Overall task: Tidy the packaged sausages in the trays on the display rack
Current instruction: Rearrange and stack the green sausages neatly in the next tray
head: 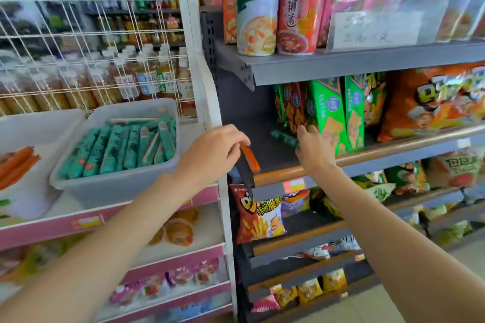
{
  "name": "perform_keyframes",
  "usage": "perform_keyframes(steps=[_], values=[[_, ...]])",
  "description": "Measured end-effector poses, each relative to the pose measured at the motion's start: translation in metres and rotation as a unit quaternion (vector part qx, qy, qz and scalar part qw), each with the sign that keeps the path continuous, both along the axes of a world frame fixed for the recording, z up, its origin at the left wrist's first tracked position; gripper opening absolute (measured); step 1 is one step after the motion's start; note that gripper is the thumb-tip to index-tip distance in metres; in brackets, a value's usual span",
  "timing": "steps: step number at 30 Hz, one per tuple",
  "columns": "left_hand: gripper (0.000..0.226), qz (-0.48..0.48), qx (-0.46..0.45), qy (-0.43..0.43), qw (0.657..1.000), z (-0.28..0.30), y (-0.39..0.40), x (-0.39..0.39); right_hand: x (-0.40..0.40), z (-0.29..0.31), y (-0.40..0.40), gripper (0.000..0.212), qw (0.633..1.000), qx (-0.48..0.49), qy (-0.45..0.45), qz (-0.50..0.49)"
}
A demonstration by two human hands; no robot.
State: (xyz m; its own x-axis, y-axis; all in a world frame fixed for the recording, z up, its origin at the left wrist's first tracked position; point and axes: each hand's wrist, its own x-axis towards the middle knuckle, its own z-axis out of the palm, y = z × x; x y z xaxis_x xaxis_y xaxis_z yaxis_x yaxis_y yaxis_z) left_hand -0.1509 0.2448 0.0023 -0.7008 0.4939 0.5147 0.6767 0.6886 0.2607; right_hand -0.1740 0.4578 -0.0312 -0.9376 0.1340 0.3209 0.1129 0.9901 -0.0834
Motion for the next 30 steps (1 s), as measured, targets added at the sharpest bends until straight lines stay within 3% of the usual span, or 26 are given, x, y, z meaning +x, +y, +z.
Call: perform_keyframes(steps=[5, 10, 13, 16, 21, 25, 28, 30], values=[[0.026, 0.014, 0.013, 0.034, 0.999, -0.007, 0.005, -0.001, -0.014, -0.002, 0.005, 0.027, 0.998, 0.032, -0.044, -0.007], [0.027, 0.027, 0.056, 0.071, 0.996, -0.011, -0.001, -0.004, -0.014, 0.002, 0.006, 0.024, 0.996, -0.080, 0.039, 0.029], [0.028, 0.049, 0.111, 0.093, 0.988, -0.015, -0.018, -0.005, -0.002, 0.010, -0.015, 0.024, 0.961, -0.177, 0.194, 0.091], [0.033, 0.064, 0.157, 0.095, 0.981, -0.013, -0.036, -0.008, 0.014, 0.027, -0.058, 0.024, 0.903, -0.195, 0.318, 0.212], [0.022, 0.136, 0.161, 0.081, 0.974, -0.002, -0.087, -0.021, 0.008, 0.052, -0.146, 0.022, 0.853, -0.149, 0.345, 0.362], [0.022, 0.200, 0.096, 0.008, 0.975, 0.000, -0.149, -0.035, -0.027, 0.047, -0.203, 0.022, 0.875, -0.165, 0.252, 0.379], [0.020, 0.209, 0.014, -0.093, 0.973, 0.003, -0.201, -0.054, -0.072, 0.040, -0.242, 0.028, 0.939, -0.076, 0.042, 0.334], [0.020, 0.199, -0.044, -0.135, 0.970, 0.008, -0.226, -0.066, -0.096, 0.040, -0.260, 0.032, 0.955, 0.005, -0.073, 0.286]])
